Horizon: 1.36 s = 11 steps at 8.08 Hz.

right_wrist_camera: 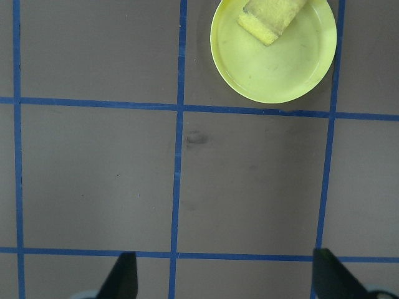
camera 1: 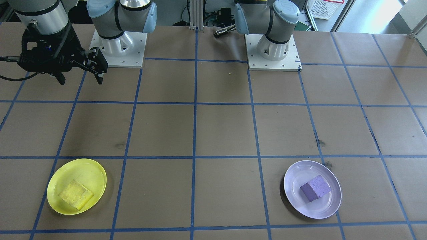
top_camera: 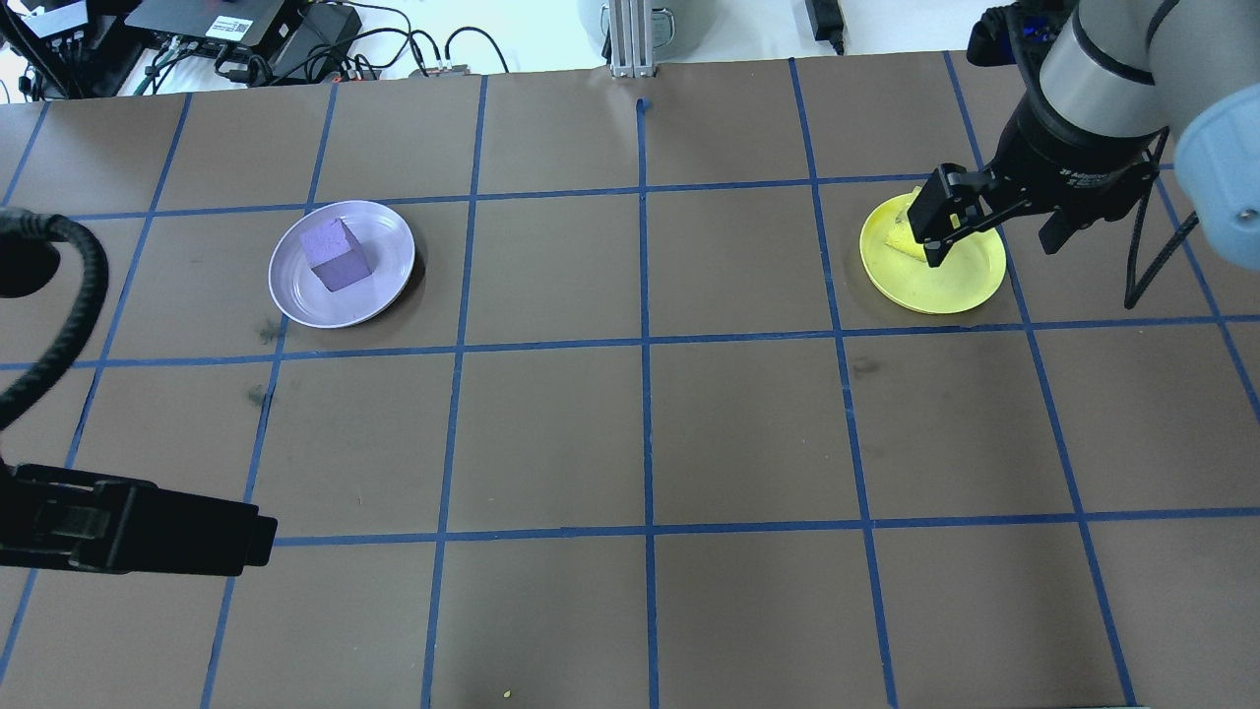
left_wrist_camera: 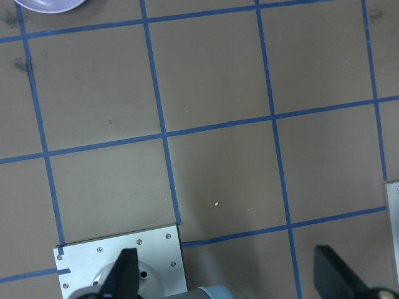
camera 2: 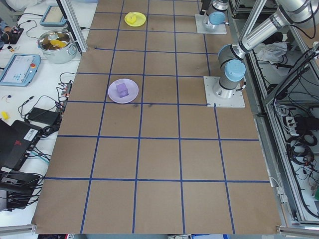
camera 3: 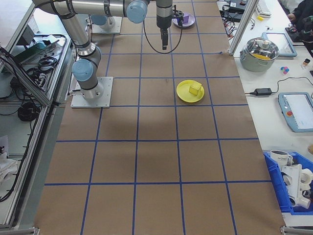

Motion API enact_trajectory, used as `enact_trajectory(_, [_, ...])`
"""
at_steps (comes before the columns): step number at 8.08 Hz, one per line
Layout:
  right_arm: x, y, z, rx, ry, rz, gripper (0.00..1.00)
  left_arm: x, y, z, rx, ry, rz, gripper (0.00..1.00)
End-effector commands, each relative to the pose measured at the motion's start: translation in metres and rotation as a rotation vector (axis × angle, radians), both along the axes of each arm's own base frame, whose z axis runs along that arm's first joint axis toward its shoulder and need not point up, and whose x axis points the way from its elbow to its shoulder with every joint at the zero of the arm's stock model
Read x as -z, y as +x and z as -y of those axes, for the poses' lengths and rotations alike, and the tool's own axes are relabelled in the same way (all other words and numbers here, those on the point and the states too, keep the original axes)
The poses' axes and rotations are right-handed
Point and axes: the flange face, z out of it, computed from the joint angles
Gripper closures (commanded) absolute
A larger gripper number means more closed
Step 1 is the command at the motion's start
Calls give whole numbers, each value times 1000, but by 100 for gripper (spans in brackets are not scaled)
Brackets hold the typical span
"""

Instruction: Sort blocks by color into plates

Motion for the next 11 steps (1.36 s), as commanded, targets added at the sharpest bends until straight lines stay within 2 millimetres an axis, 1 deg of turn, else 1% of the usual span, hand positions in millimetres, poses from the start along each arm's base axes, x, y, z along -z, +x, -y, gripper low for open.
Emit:
enact_trajectory(1, [11, 1, -6, -10, 8, 3, 0, 17, 5, 46, -16, 76, 6, 0])
enact_trajectory(2, [11, 0, 7, -19, -48, -2, 0, 41, 10, 89, -18, 167, 35, 0])
enact_trajectory(3, [16, -2, 23, -21, -57, -3, 0, 53, 20, 133, -25, 196, 100, 0])
enact_trajectory(4, [13, 0, 25, -36, -59, -3, 0, 51, 35, 180, -56, 204, 92, 0])
enact_trajectory(5, [16, 0, 29, -38, -48, -2, 0, 40, 52, 212, -97, 187, 70, 0])
enact_trajectory(6, [19, 5, 31, -46, -42, 13, 0, 39, 62, 238, -112, 177, 67, 0])
enact_trajectory(7, [20, 8, 31, -51, -42, 16, 0, 39, 64, 244, -114, 158, 71, 0])
enact_trajectory(8, [18, 8, 31, -51, -45, 16, 0, 42, 67, 257, -118, 149, 75, 0])
enact_trajectory(9, [18, 8, 31, -53, -43, 16, 0, 51, 70, 279, -118, 113, 80, 0])
enact_trajectory(10, [18, 8, 31, -53, -43, 16, 0, 52, 70, 280, -118, 114, 85, 0])
enact_trajectory(11, [18, 8, 30, -53, -43, 16, 0, 62, 72, 290, -117, 130, 87, 0])
